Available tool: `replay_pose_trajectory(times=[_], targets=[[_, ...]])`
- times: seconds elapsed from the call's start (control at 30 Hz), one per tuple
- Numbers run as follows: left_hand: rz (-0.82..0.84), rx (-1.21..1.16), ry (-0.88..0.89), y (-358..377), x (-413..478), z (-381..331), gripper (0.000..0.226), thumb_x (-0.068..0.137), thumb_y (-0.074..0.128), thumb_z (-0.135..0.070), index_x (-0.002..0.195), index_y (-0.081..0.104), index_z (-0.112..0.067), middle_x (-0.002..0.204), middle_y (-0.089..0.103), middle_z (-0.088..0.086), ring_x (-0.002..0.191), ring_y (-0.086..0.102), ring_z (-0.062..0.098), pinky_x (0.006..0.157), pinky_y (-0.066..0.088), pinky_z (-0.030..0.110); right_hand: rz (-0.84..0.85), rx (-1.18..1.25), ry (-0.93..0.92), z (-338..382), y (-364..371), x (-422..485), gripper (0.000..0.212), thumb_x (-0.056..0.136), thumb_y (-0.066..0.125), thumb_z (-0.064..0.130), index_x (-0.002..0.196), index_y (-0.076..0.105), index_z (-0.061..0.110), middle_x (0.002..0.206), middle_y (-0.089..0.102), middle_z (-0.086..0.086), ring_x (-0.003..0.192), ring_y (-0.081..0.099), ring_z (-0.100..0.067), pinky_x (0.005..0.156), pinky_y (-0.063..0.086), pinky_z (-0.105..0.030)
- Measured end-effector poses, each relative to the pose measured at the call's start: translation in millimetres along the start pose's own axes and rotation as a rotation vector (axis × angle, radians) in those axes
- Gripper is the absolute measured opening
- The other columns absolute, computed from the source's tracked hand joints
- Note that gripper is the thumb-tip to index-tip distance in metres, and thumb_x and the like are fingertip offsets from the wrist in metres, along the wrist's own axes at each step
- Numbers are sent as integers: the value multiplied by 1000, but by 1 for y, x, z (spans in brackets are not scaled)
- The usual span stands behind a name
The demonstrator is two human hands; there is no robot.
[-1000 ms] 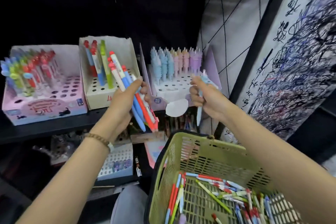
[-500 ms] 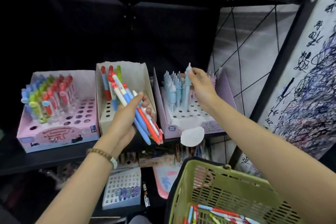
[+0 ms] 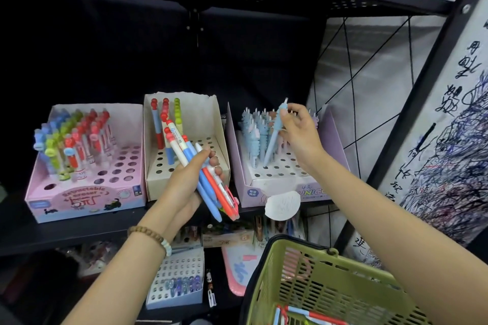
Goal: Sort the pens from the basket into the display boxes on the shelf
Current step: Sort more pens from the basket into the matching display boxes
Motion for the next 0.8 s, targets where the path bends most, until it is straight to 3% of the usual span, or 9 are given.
replay_pose_trajectory(times=[0.13,0.27,0.33,0.47,0.57,0.67,0.73,0.8], targets=[[-5,4,-20,0,-2,2,14,95,52,-19,84,54,-11,58,58,-2,50,57,12,51,53,26,56,-67,13,-8,1,-3,14,97,51,19,110,49,13,90,64,2,80,68,-9,70,55,-24],[-68,-15,-32,-2,-4,2,17,95,53,-17,81,58,-8,63,65,2,56,65,13,52,55,25,108,-332,-55,-15,1,-6,19,93,58,18,109,54,12,104,57,-4,98,57,-17,82,50,-21],[-94,-33,-13,-3,-6,1,12,93,56,-17,88,62,-7,72,71,2,65,70,13,56,57,26,133,-413,-69,-14,0,-6,20,90,62,19,107,54,11,98,57,-1,95,55,-17,85,49,-27],[-90,28,41,-2,-9,-4,18,90,60,-24,96,66,-8,93,73,6,88,71,17,66,58,29,178,-540,-1,-16,-1,-11,22,88,65,21,105,54,13,88,53,6,84,53,-15,73,44,-16],[-101,24,76,0,-13,-11,18,88,61,-27,94,66,-11,85,75,4,83,72,13,64,59,26,95,-569,-46,-10,2,-21,28,89,64,19,114,55,12,97,52,2,82,50,-13,70,41,-7],[-152,0,123,-2,-16,-19,13,85,63,-30,88,66,-17,81,75,3,77,72,12,65,59,27,-3,-494,-190,4,15,-46,24,92,60,20,115,55,18,97,49,8,79,49,-9,70,40,-8],[-155,-45,151,-3,-18,-25,17,82,65,-33,93,66,-19,87,75,5,80,72,13,62,59,28,146,-361,-100,9,35,-65,11,94,55,27,103,61,23,91,59,10,75,55,-6,65,44,-13],[-151,-70,214,-4,-21,-32,34,78,66,-38,107,63,-19,91,75,3,85,72,12,62,59,27,400,-257,129,13,58,-83,21,96,49,37,94,67,26,81,66,8,67,60,-4,58,48,-15]])
Point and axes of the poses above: each hand's wrist, its own x-axis towards the middle knuckle, its own y-axis out of the palm, z = x × y, the point moved 2 cm from there along x, towards the middle knuckle
